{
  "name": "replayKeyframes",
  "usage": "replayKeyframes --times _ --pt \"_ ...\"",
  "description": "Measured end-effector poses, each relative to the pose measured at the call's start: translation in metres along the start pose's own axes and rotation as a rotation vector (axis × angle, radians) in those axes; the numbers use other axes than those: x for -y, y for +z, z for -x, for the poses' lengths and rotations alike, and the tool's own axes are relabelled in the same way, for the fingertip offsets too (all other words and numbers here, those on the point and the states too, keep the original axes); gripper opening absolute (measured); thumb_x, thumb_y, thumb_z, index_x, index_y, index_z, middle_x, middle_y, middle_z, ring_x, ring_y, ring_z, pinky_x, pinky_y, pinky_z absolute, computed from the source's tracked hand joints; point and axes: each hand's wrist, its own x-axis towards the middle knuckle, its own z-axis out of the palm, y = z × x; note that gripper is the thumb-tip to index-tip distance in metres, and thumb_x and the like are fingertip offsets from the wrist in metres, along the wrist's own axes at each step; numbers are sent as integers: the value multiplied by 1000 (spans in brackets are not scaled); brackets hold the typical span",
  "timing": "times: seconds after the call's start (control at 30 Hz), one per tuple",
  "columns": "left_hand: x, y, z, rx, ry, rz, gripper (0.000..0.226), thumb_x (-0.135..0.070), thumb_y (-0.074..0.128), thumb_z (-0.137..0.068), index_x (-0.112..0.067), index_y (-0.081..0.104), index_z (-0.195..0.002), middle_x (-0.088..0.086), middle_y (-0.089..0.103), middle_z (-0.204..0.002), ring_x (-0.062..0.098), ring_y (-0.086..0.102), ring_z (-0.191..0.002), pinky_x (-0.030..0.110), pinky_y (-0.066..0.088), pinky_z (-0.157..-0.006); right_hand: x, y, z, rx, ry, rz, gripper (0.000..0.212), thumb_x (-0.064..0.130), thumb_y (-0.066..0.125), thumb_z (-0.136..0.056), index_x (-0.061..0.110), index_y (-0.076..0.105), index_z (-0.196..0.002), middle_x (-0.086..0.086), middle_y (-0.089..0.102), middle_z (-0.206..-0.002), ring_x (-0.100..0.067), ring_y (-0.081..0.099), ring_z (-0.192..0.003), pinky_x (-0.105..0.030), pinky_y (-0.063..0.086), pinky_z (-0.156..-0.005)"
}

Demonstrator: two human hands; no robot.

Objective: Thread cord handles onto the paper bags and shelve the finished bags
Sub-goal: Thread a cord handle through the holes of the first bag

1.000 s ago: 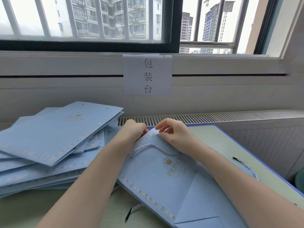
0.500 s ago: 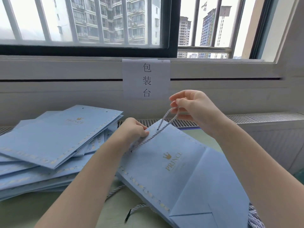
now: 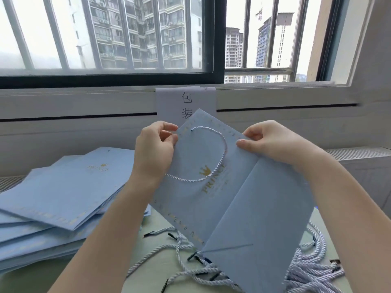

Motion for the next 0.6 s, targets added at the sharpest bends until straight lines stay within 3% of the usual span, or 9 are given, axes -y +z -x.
replayKeyframes --times 0.1,0.23,0.33,0.4,0.5,0.53,0.6 --pt "2 6 0 -62 103 -240 40 -12 64 -86 -17 55 -125 7 58 -115 28 47 -115 36 36 -95 6 -5 0 -170 -38 -156 14 27 64 -89 14 68 -85 -2 72 -83 -14 65 -67 -28 52 -65" --pt "-6 8 4 -113 130 -266 57 -6 59 -83 -17 43 -137 9 45 -134 26 26 -130 39 26 -104 16 -13 2 -405 -135 -232 12 25 65 -88 17 65 -79 0 68 -81 -11 61 -66 -27 49 -67" --pt "-14 8 6 -86 47 -214 65 -18 57 -91 -14 24 -147 12 31 -145 27 22 -136 36 19 -109 24 -15 3 -561 -170 -286 13 26 63 -89 17 63 -80 -3 66 -79 -13 59 -64 -29 49 -65" --pt "-20 10 5 55 -107 -28 68 -27 53 -95 -18 14 -149 4 33 -144 22 33 -131 26 27 -100 27 -10 2 -614 -168 -348 14 27 61 -90 19 60 -79 -3 66 -82 -18 63 -69 -34 52 -70" --pt "-15 12 7 210 -274 228 62 -29 54 -95 -23 18 -145 -13 49 -119 12 53 -98 22 41 -65 28 0 2 -559 -120 -375 16 28 57 -93 19 61 -80 -2 65 -84 -17 60 -71 -35 52 -73" --pt "-9 11 7 207 -298 273 60 -26 56 -94 -24 21 -143 -10 53 -118 14 56 -95 23 41 -60 29 2 3 -480 -98 -421 21 30 55 -94 15 63 -82 -5 64 -85 -17 58 -71 -37 53 -76" --pt "5 10 5 165 -365 382 60 -17 61 -92 -24 27 -141 0 56 -124 23 61 -101 29 50 -69 34 2 6 -262 -48 -639 38 40 49 -96 6 66 -90 -8 64 -81 -20 58 -68 -44 57 -77"
